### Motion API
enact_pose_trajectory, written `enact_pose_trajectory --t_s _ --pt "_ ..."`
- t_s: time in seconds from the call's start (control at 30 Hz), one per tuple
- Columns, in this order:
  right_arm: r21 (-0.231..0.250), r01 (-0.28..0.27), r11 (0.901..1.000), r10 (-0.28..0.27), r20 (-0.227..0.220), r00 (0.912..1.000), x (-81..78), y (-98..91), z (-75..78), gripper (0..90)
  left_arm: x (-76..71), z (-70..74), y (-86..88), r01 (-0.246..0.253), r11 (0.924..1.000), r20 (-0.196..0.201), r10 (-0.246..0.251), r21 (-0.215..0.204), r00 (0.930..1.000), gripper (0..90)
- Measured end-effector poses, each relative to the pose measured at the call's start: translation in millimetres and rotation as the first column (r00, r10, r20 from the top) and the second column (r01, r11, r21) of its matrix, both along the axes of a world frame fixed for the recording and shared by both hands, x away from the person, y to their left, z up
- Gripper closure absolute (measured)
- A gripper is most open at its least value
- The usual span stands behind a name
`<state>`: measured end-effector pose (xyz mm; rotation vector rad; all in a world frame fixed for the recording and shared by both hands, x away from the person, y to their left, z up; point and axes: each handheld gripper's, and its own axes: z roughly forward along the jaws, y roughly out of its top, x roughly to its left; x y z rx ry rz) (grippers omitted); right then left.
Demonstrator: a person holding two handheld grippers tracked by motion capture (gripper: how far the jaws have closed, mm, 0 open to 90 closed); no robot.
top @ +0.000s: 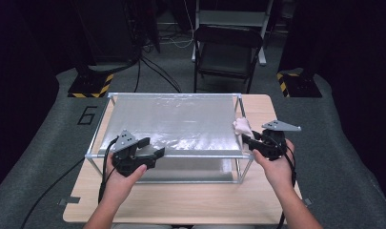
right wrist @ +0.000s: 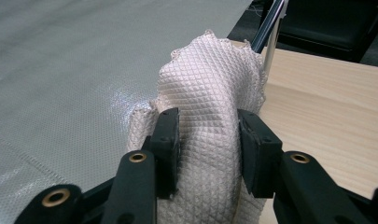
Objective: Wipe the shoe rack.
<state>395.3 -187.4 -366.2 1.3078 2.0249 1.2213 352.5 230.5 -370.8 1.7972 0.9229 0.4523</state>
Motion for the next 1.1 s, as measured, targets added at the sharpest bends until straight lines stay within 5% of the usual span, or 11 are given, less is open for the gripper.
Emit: enact_pose_trajectory --t_s 0.23,0.33,0.5,0.73,0.9,1.1 --pt "0.001 -0.006 1.0 0.006 0.008 0.9999 1.3 -0.6 0.1 62.4 0.1 -2.9 2.2 0.003 0.9995 -0.037 -0.004 -0.031 0.9993 29.9" --pt "-0.014 -0.017 0.9998 0.017 -0.004 0.9999 -0.1 -0.3 3.9 63.7 -3.3 -4.0 -3.9 -0.097 0.9936 0.035 0.095 0.058 0.9949 36.1" --pt "0.004 -0.038 0.9993 0.038 -0.002 0.9993 -9.0 -5.7 11.5 72.7 -3.2 -4.0 -4.5 -0.107 0.9921 0.033 0.105 0.065 0.9939 37.3" --pt "0.04 -0.089 0.9952 0.089 0.014 0.996 -36.0 -13.8 16.7 79.2 -2.6 -4.1 -5.0 -0.113 0.992 0.015 0.112 0.056 0.9935 37.4" --pt "0.082 -0.139 0.9869 0.131 0.091 0.9872 -68.3 -20.6 22.4 79.1 -2.5 -3.8 -4.8 -0.112 0.9921 0.011 0.112 0.056 0.9937 37.4" --pt "0.034 -0.11 0.9934 0.105 0.125 0.9866 -87.4 -20.2 0.4 76.8 -2.5 -3.9 -4.6 -0.111 0.9923 0.01 0.111 0.055 0.9938 37.4"
